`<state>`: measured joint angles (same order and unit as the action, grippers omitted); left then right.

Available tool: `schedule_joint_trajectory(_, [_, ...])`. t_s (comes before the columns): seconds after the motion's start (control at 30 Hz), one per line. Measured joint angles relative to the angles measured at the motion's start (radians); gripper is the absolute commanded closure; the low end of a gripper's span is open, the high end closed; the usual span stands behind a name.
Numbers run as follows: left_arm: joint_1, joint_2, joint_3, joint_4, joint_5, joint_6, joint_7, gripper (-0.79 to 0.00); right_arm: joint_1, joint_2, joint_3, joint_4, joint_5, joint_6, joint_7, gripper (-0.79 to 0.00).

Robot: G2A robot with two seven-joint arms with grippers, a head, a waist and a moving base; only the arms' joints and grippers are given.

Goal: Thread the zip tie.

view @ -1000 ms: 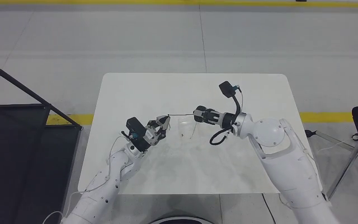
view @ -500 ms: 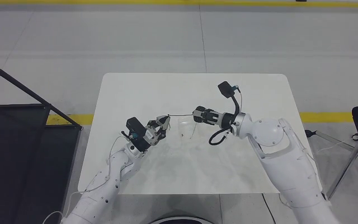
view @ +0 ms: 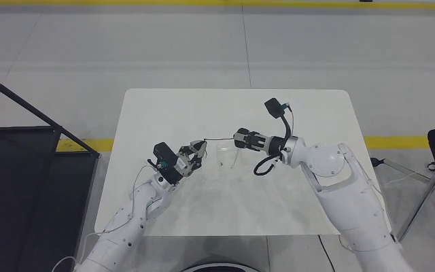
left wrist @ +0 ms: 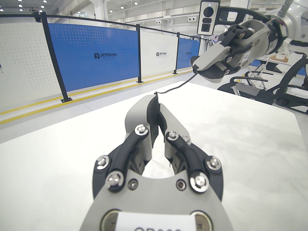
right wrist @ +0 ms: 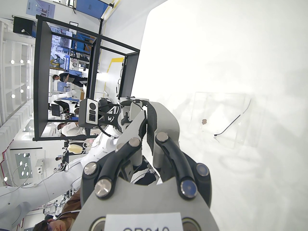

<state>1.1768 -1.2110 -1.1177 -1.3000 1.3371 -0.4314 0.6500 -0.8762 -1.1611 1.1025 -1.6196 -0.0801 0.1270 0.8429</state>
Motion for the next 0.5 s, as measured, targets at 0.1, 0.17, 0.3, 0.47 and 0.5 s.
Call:
schedule_joint_trajectory(0.1, [0.0, 0.0, 0.0, 0.0, 0.0, 0.0, 0.0, 0.0, -0.001, 0.0, 0.001, 0.0, 0.0, -0.002, 0.001, 0.0])
schedule_joint_trajectory(0.17, [0.0, 0.0, 0.0, 0.0, 0.0, 0.0, 0.0, 0.0, -0.001, 0.001, 0.001, 0.0, -0.002, 0.0, 0.003, 0.0])
schedule_joint_trajectory(0.3, [0.0, 0.0, 0.0, 0.0, 0.0, 0.0, 0.0, 0.0, 0.0, 0.001, 0.0, 0.0, -0.007, 0.005, 0.005, 0.0])
schedule_joint_trajectory(0.47, [0.0, 0.0, 0.0, 0.0, 0.0, 0.0, 0.0, 0.0, -0.001, 0.002, 0.003, -0.001, -0.009, 0.009, 0.007, 0.0])
schedule_joint_trajectory(0.5, [0.0, 0.0, 0.0, 0.0, 0.0, 0.0, 0.0, 0.0, -0.001, 0.002, 0.004, 0.0, -0.01, 0.01, 0.009, 0.0])
